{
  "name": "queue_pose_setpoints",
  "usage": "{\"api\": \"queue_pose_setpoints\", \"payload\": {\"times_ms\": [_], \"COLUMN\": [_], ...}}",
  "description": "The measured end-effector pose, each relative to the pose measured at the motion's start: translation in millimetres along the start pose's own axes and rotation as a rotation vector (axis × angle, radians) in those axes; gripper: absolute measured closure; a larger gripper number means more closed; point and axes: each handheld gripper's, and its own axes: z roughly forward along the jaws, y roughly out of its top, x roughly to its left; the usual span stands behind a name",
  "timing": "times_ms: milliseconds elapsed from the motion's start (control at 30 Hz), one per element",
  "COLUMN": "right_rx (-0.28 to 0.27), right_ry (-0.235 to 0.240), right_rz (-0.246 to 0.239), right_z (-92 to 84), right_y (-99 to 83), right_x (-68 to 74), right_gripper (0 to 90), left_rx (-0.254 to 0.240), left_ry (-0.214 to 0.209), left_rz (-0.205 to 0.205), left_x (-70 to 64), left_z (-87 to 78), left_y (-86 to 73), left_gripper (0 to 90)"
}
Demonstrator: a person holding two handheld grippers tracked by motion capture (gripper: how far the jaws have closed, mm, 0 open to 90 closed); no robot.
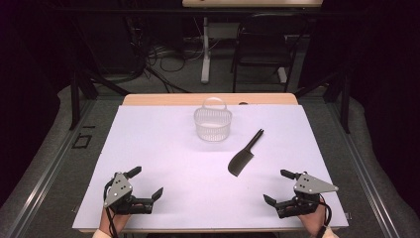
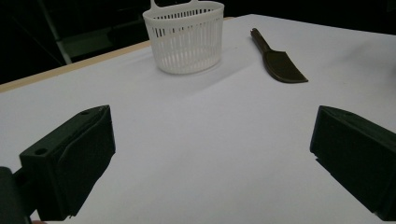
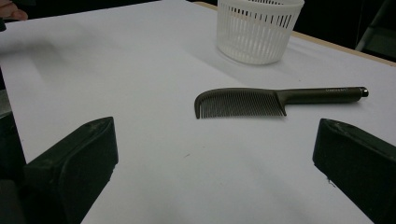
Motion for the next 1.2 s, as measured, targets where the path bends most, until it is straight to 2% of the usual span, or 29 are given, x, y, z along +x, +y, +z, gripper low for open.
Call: {"api": "queue_pose_setpoints", "payload": {"times_ms": [467,633,800,1200], "right_rx": [0.023,0.044,0.054,0.090], "right_ry": [-0.019,-0.041,-0.040,-0.045], "right_rz": [0.014,0.039,0.078,0.059], "right_z": [4.6,8.0,13.8,28.6], "right_y": [1.6,1.4,3.1,8.6], "right_x": [-8.2,-13.9,-19.7,-28.6], "right_gripper": [0.0,0.0,0.0,0.0], "left_rx": [-0.003,-0.003,-0.004,0.000], "left_ry": [-0.001,-0.001,-0.001,0.004], "left_rz": [-0.003,0.001,-0.001,-0.003], "left_x": [0.7,0.7,0.3,-0.7], "left_z": [0.0,0.1,-0.7,-0.6], "left_y": [0.1,0.3,0.4,0.7], "left_gripper": [0.1,0.1,0.1,0.1]}}
